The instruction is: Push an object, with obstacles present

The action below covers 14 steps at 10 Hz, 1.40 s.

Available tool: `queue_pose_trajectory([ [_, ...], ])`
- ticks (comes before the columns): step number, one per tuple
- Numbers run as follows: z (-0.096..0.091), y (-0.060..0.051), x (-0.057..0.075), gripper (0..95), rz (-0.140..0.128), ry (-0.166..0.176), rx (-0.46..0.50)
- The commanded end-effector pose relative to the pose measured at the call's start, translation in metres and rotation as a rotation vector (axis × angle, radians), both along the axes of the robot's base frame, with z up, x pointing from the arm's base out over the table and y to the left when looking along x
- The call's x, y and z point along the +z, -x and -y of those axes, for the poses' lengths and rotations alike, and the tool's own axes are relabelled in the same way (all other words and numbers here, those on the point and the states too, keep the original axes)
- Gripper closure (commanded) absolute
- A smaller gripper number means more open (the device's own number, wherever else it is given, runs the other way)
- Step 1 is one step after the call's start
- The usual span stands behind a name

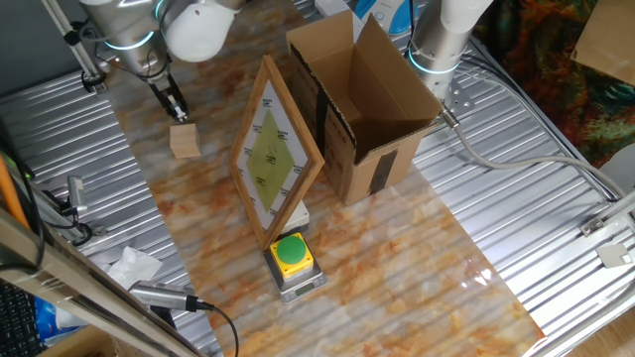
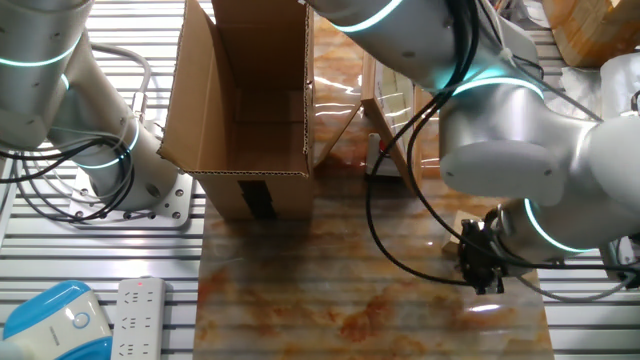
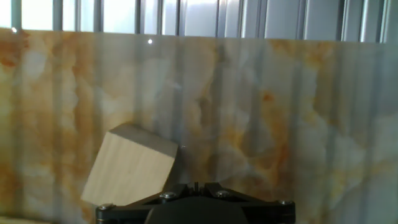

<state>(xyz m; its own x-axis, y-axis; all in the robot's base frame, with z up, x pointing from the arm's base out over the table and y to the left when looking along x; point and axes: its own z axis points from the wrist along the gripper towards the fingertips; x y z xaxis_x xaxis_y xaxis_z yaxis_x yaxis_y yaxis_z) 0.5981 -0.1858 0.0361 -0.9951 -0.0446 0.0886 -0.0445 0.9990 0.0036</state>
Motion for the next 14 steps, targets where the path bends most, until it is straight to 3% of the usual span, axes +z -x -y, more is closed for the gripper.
queue_pose_trajectory([
  [1, 0.000, -0.001, 0.000, 95.0, -0.005, -0.021, -0.051],
  [5, -0.002, -0.003, 0.002, 95.0, -0.032, -0.047, -0.149],
  [8, -0.011, -0.013, 0.007, 95.0, -0.044, -0.062, -0.193],
  [14, -0.022, -0.018, 0.005, 95.0, -0.038, -0.063, -0.213],
])
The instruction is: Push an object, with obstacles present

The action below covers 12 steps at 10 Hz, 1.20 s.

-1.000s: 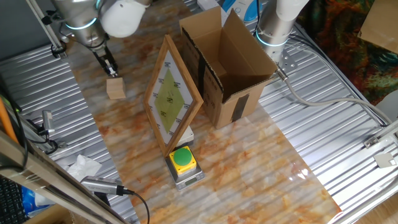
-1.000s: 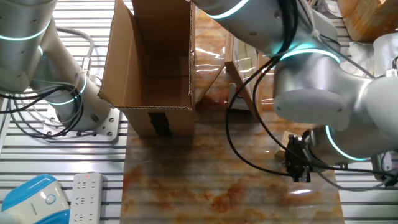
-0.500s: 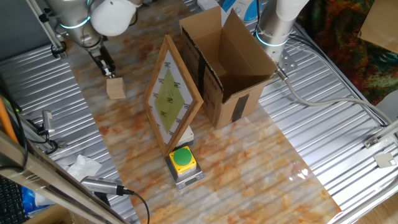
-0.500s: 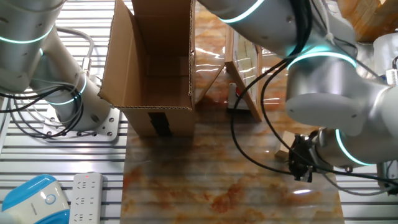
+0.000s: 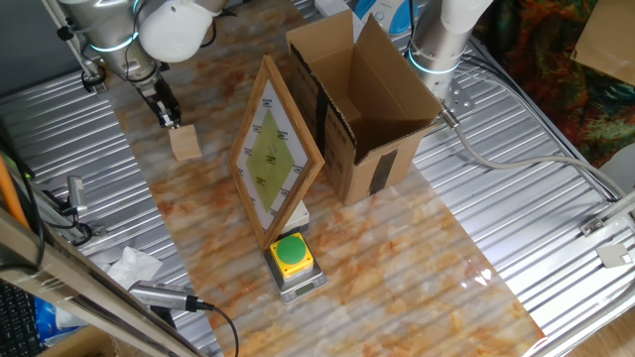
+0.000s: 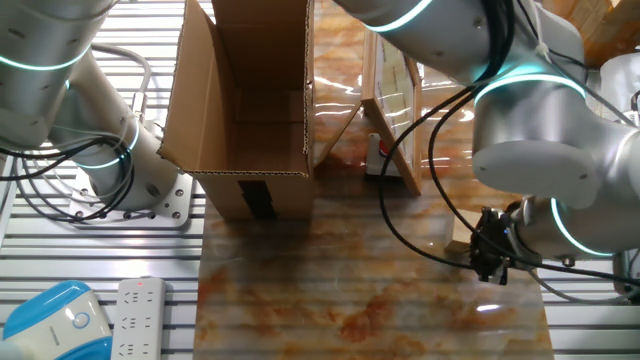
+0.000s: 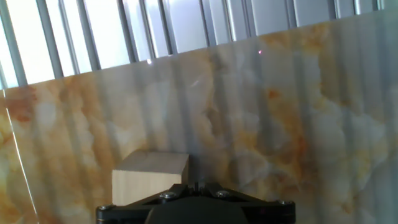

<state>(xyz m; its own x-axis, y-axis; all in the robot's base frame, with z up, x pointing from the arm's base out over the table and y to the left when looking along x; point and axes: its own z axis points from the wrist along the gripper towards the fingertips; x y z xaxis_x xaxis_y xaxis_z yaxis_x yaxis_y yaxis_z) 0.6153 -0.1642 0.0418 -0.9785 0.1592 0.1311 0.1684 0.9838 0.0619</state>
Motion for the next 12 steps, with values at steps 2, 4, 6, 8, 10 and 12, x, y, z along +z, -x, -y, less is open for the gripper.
queue_pose_trajectory([
  [2, -0.004, -0.003, -0.002, 95.0, 0.006, -0.003, -0.002],
  [4, -0.008, -0.007, -0.002, 95.0, 0.011, -0.009, -0.010],
  [6, -0.013, -0.012, -0.002, 95.0, 0.013, -0.012, -0.018],
  [8, -0.018, -0.014, -0.001, 95.0, 0.015, -0.017, -0.028],
  [10, -0.024, -0.017, -0.002, 95.0, 0.021, -0.018, -0.038],
  [12, -0.030, -0.021, -0.001, 95.0, 0.025, -0.029, -0.051],
])
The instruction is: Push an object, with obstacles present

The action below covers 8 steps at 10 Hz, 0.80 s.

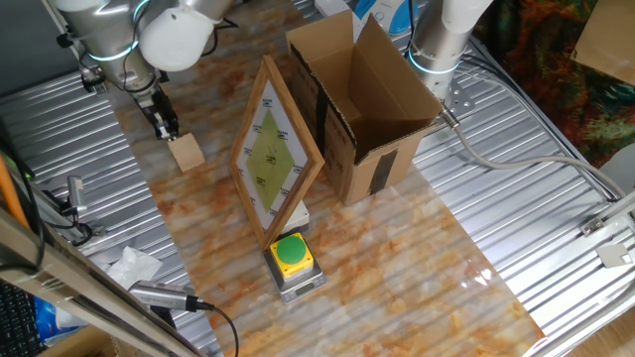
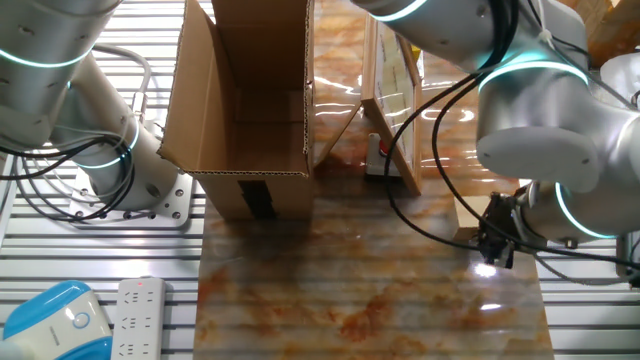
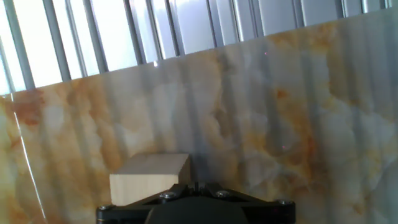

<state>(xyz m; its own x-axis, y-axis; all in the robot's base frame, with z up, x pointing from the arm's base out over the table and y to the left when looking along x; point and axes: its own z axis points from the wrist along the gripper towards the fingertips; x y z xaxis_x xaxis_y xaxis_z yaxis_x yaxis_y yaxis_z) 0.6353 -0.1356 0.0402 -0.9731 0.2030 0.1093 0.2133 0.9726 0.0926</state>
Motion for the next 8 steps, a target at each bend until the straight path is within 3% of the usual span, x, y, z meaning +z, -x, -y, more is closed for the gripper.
queue_pose_trajectory([
  [1, -0.004, -0.003, 0.002, 95.0, -0.003, -0.003, -0.006],
  [4, -0.024, -0.015, 0.004, 95.0, 0.007, -0.018, -0.039],
  [8, -0.040, -0.021, 0.001, 95.0, 0.039, -0.026, -0.046],
])
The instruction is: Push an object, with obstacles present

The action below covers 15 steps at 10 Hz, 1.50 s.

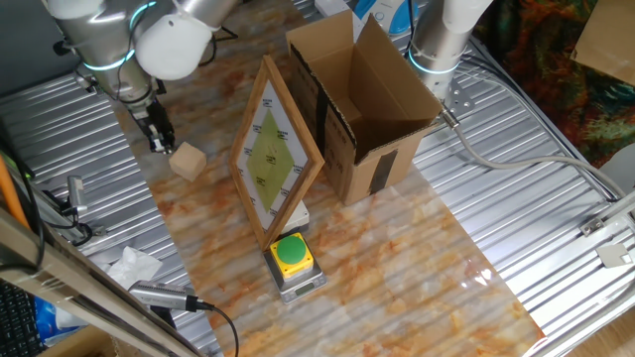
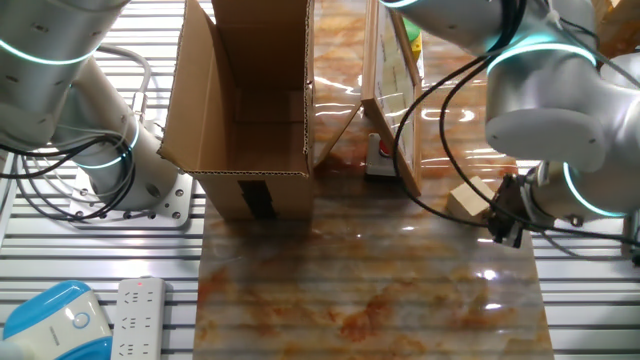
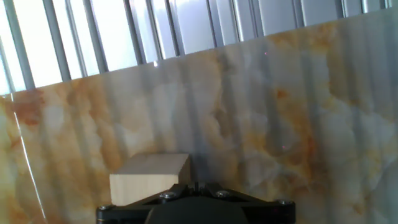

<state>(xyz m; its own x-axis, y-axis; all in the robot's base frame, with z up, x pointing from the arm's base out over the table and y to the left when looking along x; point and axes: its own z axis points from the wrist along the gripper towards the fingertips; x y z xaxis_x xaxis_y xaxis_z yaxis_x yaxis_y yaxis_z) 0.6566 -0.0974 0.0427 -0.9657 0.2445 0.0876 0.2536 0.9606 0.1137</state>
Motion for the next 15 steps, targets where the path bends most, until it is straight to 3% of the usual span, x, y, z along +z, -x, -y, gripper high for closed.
queue_pose_trajectory([
  [1, -0.004, 0.001, -0.002, 95.0, 0.023, -0.011, -0.003],
  [10, -0.037, 0.011, -0.009, 95.0, 0.068, 0.012, -0.008],
  [15, -0.013, 0.004, -0.006, 95.0, 0.021, 0.055, 0.090],
])
